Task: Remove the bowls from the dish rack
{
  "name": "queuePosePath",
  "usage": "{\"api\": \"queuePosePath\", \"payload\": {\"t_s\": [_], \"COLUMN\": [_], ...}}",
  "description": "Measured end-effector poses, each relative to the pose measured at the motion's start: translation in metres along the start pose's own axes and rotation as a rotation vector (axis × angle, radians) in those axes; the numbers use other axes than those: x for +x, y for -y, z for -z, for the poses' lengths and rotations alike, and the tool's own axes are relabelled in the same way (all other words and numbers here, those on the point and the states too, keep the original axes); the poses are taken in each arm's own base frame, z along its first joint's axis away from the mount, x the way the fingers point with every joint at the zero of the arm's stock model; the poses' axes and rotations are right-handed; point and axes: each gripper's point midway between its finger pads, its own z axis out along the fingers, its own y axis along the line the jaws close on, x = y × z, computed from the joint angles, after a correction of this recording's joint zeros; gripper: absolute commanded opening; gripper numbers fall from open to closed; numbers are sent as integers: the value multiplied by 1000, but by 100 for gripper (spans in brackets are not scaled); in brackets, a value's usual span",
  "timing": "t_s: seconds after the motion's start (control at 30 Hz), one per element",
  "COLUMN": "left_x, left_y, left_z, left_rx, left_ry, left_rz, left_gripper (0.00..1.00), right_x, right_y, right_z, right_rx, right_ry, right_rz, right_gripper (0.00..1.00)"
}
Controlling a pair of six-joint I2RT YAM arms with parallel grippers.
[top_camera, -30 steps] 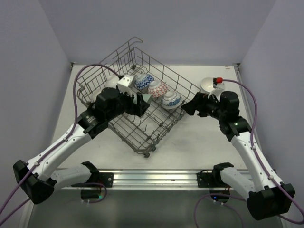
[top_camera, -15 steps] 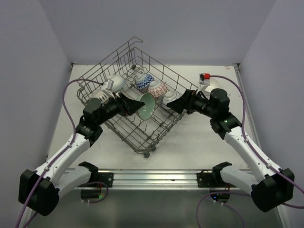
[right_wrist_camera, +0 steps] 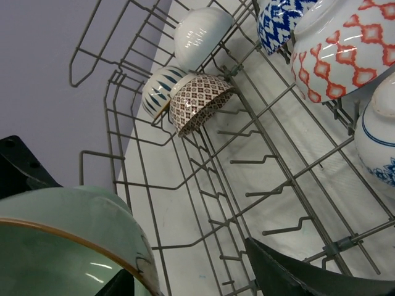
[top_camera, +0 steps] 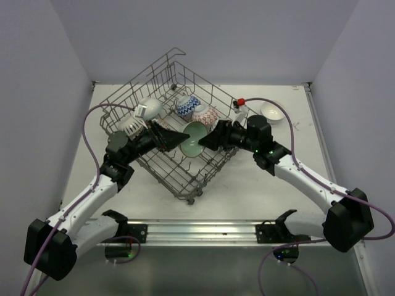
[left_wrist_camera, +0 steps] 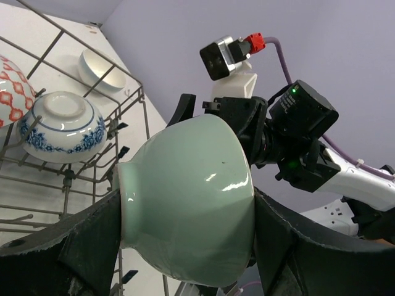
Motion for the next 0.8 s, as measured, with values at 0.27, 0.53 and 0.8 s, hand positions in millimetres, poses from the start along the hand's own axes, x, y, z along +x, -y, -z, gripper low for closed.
{"api": "queuePosePath", "payload": {"t_s": [0.27,0.53,0.8], "left_x": [21,18,16], "left_y": [-20,-21,-22], "left_z": [6,8,5], "left_rx": [-26,-1,6], "left_ry": [-18,36,49], "left_rz": [41,60,71], "left_gripper": [0,0,2], "right_x": [-12,-19,-20], "right_y": [-8,-25,-25], "right_z": [-18,-23,-24], "right_rx": [-38,-110,-100], "right_ry": [52,79,94], "right_rz": [-53,-88,-73], "right_gripper": [47,31,31]}}
